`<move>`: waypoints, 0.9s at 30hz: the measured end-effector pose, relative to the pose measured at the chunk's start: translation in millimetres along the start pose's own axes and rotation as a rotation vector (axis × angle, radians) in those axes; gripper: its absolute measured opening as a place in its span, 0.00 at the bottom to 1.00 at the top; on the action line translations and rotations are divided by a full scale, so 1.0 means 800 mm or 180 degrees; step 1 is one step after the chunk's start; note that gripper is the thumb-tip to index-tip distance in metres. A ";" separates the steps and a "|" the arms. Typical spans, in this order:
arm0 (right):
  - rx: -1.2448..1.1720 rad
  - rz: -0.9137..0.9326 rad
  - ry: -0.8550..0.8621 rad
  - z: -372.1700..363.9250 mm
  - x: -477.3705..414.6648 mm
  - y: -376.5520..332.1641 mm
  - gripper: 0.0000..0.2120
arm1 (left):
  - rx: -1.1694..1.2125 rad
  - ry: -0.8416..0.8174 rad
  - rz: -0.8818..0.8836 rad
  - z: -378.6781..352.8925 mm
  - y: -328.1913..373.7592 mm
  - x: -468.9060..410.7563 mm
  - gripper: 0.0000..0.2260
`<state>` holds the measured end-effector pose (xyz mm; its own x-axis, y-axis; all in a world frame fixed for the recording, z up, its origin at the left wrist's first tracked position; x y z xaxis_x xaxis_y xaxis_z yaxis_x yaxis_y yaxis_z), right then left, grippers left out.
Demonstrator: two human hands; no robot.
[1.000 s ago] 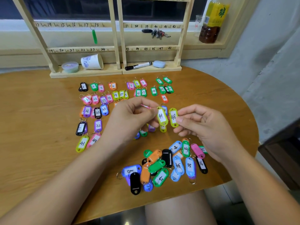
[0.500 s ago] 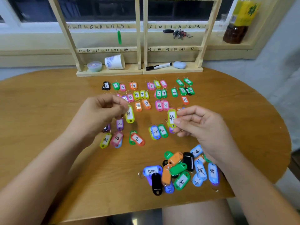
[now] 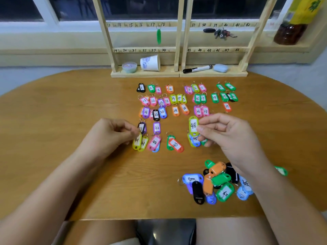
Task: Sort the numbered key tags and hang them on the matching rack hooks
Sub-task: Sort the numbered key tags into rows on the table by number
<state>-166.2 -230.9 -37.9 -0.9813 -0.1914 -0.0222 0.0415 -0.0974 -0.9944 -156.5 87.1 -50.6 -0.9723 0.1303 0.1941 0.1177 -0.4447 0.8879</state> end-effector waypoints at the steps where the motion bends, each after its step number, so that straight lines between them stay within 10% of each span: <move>1: 0.0125 0.0001 0.0069 0.005 0.000 -0.001 0.06 | -0.0032 0.0005 0.0009 -0.002 0.001 0.000 0.01; 9: 0.0646 -0.0063 0.0817 0.089 0.009 -0.002 0.06 | -0.0218 0.0016 0.0044 -0.016 0.013 -0.005 0.02; 27: 0.2248 -0.0289 0.0526 0.123 0.039 0.006 0.06 | -0.1059 0.0120 -0.0554 -0.080 0.055 0.011 0.07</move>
<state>-178.1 -333.7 -33.3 -0.9999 -0.0082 -0.0137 0.0154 -0.7233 -0.6904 -172.5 11.7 -36.6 -0.9794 0.1993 0.0311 -0.1161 -0.6831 0.7210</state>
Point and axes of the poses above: each hand's wrist, its own x-axis away from the middle knuckle, its own z-axis out of the back of the hand, y = z × x, the point moved 5 cm from there along -x, towards the middle knuckle, and after that the axes turned 11 degrees about -y, right-handed, at the moved point
